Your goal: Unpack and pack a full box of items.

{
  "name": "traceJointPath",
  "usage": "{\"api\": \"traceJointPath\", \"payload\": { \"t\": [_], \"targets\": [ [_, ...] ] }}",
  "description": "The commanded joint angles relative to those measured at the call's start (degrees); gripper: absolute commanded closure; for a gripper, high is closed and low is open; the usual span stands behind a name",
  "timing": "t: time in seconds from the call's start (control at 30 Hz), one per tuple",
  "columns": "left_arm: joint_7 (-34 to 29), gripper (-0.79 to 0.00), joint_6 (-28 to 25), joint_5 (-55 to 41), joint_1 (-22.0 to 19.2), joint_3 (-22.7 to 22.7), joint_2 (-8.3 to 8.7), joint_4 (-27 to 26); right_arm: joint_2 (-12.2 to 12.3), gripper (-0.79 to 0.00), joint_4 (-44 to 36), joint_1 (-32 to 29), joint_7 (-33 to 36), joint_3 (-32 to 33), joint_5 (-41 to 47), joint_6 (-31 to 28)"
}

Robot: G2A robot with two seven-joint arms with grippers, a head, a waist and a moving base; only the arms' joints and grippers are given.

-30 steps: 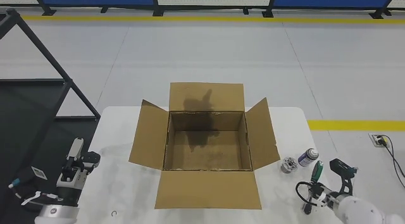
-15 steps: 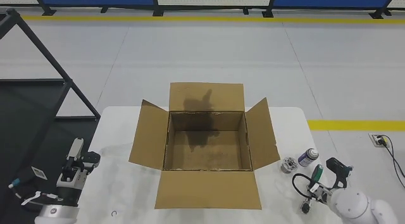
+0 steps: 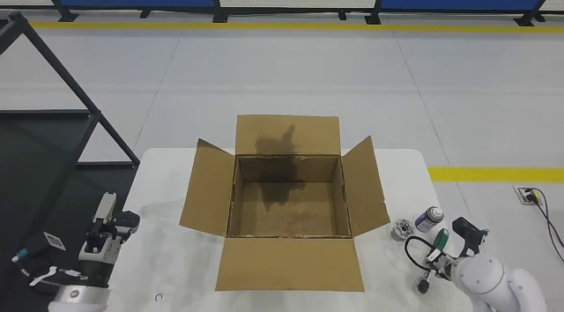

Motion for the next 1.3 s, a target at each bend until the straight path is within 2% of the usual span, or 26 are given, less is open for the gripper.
{"api": "traceJointPath", "payload": {
  "t": [0.0, 0.23, 0.43, 0.5, 0.53, 0.63, 0.83, 1.27],
  "targets": [
    [0.0, -0.785, 0.0, 0.0, 0.0, 0.0, 0.0, 0.0, 0.0, -0.348, 0.2, 0.1, 0.0, -0.1, 0.2, 0.4],
    [0.0, -0.785, 0.0, 0.0, 0.0, 0.0, 0.0, 0.0, 0.3, -0.36, 0.4, 0.3, 0.0, 0.5, 1.4, 0.3],
    [0.0, -0.785, 0.0, 0.0, 0.0, 0.0, 0.0, 0.0, 0.5, -0.382, -5.0, -3.2, -1.1, 3.9, 4.4, 0.0],
    [0.0, -0.785, 0.0, 0.0, 0.0, 0.0, 0.0, 0.0, 0.7, -0.505, -8.2, -5.4, -1.6, 5.7, 5.5, -0.3],
    [0.0, -0.785, 0.0, 0.0, 0.0, 0.0, 0.0, 0.0, 0.7, -0.603, -9.8, -6.5, -2.0, 6.6, 6.1, -0.4],
    [0.0, -0.785, 0.0, 0.0, 0.0, 0.0, 0.0, 0.0, 0.8, -0.785, -14.8, -10.1, -2.6, 9.6, 8.7, -1.8],
    [0.0, -0.785, 0.0, 0.0, 0.0, 0.0, 0.0, 0.0, 0.9, -0.785, -25.6, -17.9, -5.6, 14.2, 15.5, -10.7],
    [0.0, -0.785, 0.0, 0.0, 0.0, 0.0, 0.0, 0.0, 0.9, -0.785, -25.6, -17.9, -5.6, 14.2, 15.5, -10.7]
  ]
}}
